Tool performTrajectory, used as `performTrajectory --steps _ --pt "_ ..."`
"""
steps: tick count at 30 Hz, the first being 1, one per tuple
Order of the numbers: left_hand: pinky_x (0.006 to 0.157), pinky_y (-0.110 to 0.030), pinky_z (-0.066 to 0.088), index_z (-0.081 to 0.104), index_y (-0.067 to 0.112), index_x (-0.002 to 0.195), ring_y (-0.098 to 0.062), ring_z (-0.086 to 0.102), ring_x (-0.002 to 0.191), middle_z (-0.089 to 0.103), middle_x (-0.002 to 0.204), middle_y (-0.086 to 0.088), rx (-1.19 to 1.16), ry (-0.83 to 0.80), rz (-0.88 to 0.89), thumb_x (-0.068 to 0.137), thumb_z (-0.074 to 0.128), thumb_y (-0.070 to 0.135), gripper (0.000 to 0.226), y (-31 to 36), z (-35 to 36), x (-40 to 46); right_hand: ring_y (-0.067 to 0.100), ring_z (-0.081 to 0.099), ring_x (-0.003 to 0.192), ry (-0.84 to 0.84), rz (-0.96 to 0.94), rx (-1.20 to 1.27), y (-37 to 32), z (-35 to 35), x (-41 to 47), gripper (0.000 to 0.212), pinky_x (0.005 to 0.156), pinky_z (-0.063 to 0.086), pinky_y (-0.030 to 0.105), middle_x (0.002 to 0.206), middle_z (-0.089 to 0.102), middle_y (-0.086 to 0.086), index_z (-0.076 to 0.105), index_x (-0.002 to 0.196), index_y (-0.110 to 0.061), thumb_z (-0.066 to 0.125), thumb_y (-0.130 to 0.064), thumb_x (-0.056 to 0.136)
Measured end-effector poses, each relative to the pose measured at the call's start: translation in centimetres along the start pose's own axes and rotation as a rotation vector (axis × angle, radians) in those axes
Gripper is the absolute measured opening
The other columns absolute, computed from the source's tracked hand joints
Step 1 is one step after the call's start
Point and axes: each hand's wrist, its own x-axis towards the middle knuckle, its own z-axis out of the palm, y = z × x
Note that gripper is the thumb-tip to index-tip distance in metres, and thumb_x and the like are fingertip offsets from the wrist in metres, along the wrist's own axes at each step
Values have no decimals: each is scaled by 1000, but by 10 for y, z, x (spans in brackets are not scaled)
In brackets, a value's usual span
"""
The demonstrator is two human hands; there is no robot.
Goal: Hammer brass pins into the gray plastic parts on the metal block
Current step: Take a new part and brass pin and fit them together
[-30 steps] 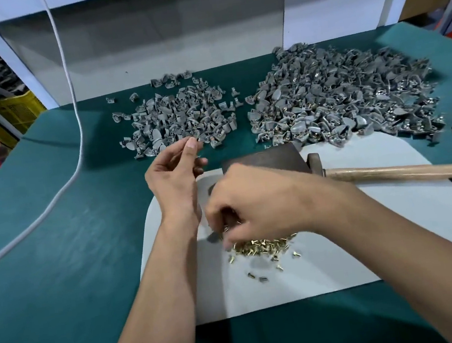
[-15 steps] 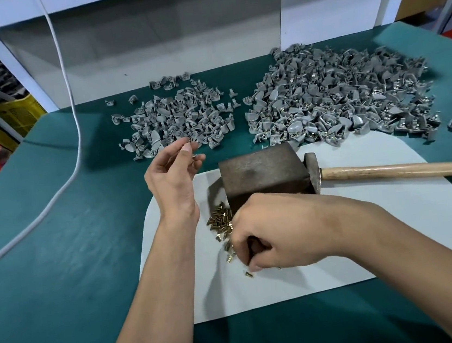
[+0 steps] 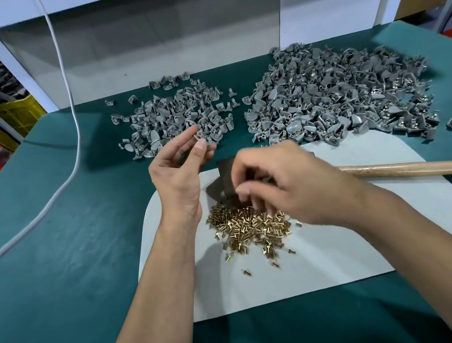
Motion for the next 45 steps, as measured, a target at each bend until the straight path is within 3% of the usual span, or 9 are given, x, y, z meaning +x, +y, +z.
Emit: performTrajectory --steps 5,10,12,15,24,30,36,42,45 --pt "84 -34 61 72 2 114 -24 77 86 76 96 -17 17 -125 50 84 73 -12 33 8 12 -9 19 67 60 432 -15 183 28 -3 0 11 59 59 34 73 68 -3 71 93 -16 69 -5 94" --pt "98 -60 54 72 2 116 -52 69 102 74 105 -25 85 -251 96 79 79 -3 38 13 19 -15 13 70 76 576 -45 114 38 0 6 17 70 60 31 90 71 -5 77 101 -12 68 -1 92" --pt "97 -64 53 72 2 116 -50 69 103 74 106 -25 138 -297 106 78 80 -1 38 13 18 -15 9 70 87 645 -77 43 36 1 9 15 79 59 30 92 74 -6 78 100 -13 71 -4 90" --pt "95 -63 55 74 4 113 -44 71 102 76 106 -22 179 -369 97 78 83 3 36 13 17 -16 3 71 86 731 -66 1 33 4 10 16 77 60 30 88 75 -9 73 99 -14 78 -9 85" --pt "88 -39 62 76 7 111 -28 75 95 79 102 -13 189 -446 78 79 81 -1 33 13 18 -17 -6 71 85 758 -60 -62 33 5 10 28 78 53 11 82 74 -9 62 97 -12 83 -7 80" --pt "87 -37 62 76 8 110 -24 76 92 79 100 -11 184 -442 39 80 80 -2 33 12 18 -16 -2 71 85 736 -68 -82 35 5 11 28 76 56 21 81 73 -8 61 95 -11 83 -7 79" --pt "90 -45 62 78 11 108 -27 76 92 79 99 -12 187 -437 14 78 82 2 32 11 19 -17 -3 71 85 746 -63 -83 33 5 10 26 76 56 20 80 73 -8 62 94 -10 83 -8 80" --pt "82 -31 62 76 7 106 -17 75 84 80 91 -6 179 -429 16 74 82 0 33 16 22 -19 7 69 76 769 -43 -101 28 10 9 25 69 54 21 77 70 -2 59 89 -12 80 -5 80" --pt "83 -34 63 76 8 102 -17 74 82 79 88 -5 189 -414 7 70 83 5 33 16 24 -21 11 67 72 747 -27 -111 28 9 9 25 67 54 28 76 67 -1 57 87 -13 79 -3 80"
